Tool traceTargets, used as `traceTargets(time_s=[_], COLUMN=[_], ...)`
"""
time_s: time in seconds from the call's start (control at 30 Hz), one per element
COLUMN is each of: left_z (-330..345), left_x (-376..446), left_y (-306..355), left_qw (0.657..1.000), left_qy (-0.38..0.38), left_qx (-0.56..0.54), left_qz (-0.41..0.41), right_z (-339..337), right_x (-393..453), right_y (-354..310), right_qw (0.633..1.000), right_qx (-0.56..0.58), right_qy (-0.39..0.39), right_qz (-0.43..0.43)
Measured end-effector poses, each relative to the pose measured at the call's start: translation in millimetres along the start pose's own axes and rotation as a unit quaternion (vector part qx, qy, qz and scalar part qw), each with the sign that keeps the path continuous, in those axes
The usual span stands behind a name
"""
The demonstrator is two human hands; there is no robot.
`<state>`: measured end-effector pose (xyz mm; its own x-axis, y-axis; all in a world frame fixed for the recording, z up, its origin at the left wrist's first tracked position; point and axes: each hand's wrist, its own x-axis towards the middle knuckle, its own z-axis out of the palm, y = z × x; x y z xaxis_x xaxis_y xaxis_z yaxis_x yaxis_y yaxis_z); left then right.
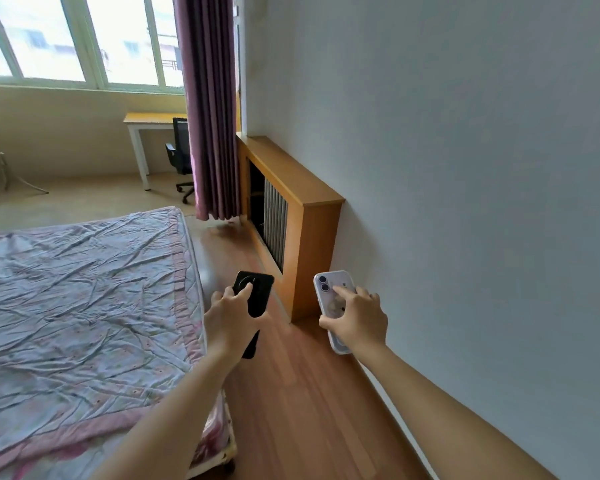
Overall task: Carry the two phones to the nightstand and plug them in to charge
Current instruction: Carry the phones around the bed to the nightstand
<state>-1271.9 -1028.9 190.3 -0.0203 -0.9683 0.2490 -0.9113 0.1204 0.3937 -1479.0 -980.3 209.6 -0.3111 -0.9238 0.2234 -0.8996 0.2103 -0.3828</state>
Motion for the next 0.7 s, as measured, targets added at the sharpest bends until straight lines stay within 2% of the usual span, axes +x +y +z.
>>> traceTargets(time_s=[0.37,0.7], left_z=[45.9,78.8], left_x=[189.2,344.3], left_y=[-9.9,-32.4], left_qw=[0.999,0.995], left_qy=[0.031,0.047], left_qx=[0.002,0.005], left_qz=[-0.031,-0.091], right_z=[55.4,115.8], right_x=[205.1,379.7], right_y=[-29.8,-71.7], right_qw=[0.998,0.993], right_qx=[0.027,0.055], right_qy=[-0.021,-0.048], right_qz=[-0.043,-0.095])
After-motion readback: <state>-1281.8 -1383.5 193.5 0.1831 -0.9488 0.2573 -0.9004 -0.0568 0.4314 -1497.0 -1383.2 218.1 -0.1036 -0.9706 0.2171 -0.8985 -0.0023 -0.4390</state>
